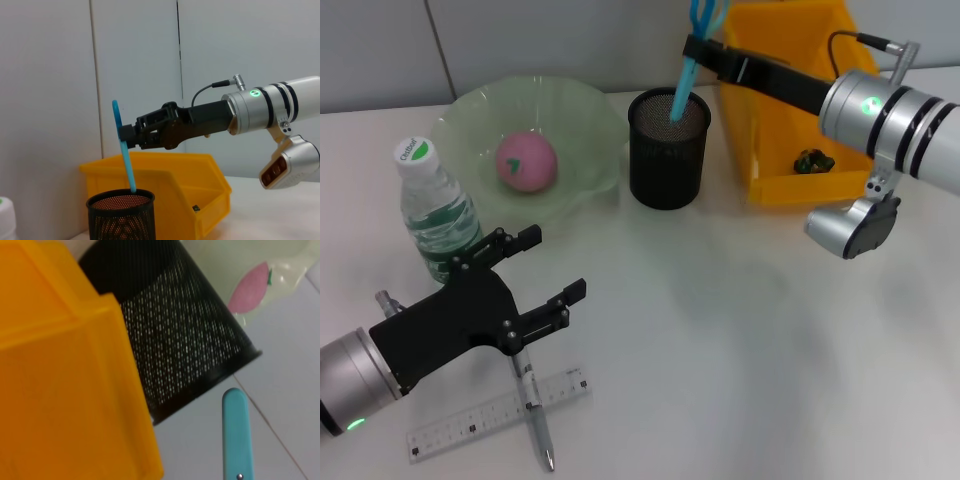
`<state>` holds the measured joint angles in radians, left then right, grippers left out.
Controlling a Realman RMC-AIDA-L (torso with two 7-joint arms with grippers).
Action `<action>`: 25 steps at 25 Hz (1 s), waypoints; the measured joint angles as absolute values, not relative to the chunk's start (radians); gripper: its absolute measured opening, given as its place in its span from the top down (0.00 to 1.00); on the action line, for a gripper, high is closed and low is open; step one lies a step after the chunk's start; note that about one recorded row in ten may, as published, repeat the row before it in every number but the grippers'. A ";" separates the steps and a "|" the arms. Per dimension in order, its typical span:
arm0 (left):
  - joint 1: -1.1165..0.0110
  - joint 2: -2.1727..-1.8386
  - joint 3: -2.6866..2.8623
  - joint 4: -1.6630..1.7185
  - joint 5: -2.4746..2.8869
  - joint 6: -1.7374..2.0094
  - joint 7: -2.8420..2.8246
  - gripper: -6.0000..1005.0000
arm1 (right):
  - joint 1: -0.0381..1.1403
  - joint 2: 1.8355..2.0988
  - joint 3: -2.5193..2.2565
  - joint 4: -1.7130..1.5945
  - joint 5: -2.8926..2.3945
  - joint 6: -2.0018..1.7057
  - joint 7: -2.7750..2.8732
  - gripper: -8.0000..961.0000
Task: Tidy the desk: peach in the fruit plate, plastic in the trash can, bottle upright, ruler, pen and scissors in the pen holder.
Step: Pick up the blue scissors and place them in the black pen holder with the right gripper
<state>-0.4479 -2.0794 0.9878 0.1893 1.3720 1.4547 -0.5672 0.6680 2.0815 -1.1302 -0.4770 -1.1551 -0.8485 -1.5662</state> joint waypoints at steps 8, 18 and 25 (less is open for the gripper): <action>-0.448 -2.080 0.988 0.184 1.362 1.454 -0.567 0.21 | 0.669 2.080 -1.157 -0.489 -1.155 -0.835 -1.591 0.75; -0.448 -2.080 0.988 0.172 1.341 1.466 -0.576 0.21 | 0.666 2.079 -1.200 -0.499 -1.155 -0.838 -1.598 0.75; -0.442 -2.080 0.988 0.170 1.331 1.467 -0.576 0.21 | 0.666 2.080 -1.203 -0.500 -1.155 -0.833 -1.606 0.75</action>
